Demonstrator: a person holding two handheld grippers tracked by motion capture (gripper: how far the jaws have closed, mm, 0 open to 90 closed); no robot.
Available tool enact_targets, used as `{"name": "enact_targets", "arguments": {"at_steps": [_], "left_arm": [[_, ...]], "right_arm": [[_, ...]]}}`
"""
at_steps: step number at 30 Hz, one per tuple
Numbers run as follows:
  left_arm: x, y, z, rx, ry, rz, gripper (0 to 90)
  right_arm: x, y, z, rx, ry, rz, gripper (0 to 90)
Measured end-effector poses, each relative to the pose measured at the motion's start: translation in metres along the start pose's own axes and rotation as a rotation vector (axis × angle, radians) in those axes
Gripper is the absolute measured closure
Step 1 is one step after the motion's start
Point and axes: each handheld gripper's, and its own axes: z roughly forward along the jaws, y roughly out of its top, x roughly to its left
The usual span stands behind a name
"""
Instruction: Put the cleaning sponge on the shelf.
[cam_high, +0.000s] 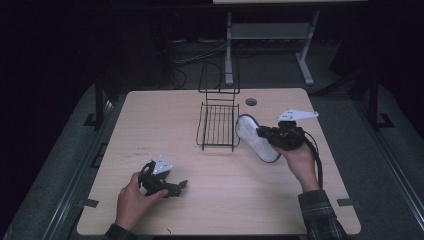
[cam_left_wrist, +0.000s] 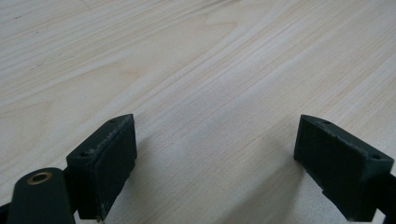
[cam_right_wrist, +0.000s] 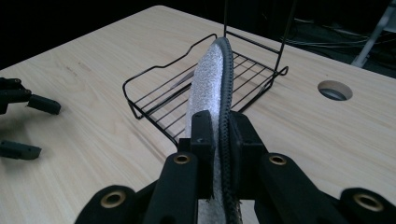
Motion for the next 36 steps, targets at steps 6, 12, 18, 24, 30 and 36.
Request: {"name": "enact_targets", "arguments": {"at_steps": [6, 12, 18, 24, 30, 36], "left_arm": [[0.0, 0.0, 0.0, 0.0, 0.0, -0.006, 12.3], [0.0, 0.0, 0.0, 0.004, -0.001, 0.0, 12.4], [0.0, 0.0, 0.0, 0.005, -0.001, 0.0, 12.3], [0.0, 0.0, 0.0, 0.004, -0.002, -0.002, 12.3], [0.0, 0.0, 0.0, 0.003, -0.002, -0.003, 12.3], [0.0, 0.0, 0.0, 0.001, -0.002, -0.004, 12.4]], "right_arm": [[0.0, 0.01, 0.013, -0.001, 0.002, -0.005, 81.8], [0.001, 0.021, 0.025, -0.002, 0.004, -0.003, 81.8], [0.002, 0.032, 0.041, 0.001, 0.005, -0.007, 81.8], [0.002, 0.041, 0.058, -0.004, 0.015, 0.001, 81.8], [0.004, 0.05, 0.081, 0.007, 0.026, -0.005, 81.6], [0.009, 0.056, 0.103, 0.036, 0.034, -0.008, 81.5]]}}
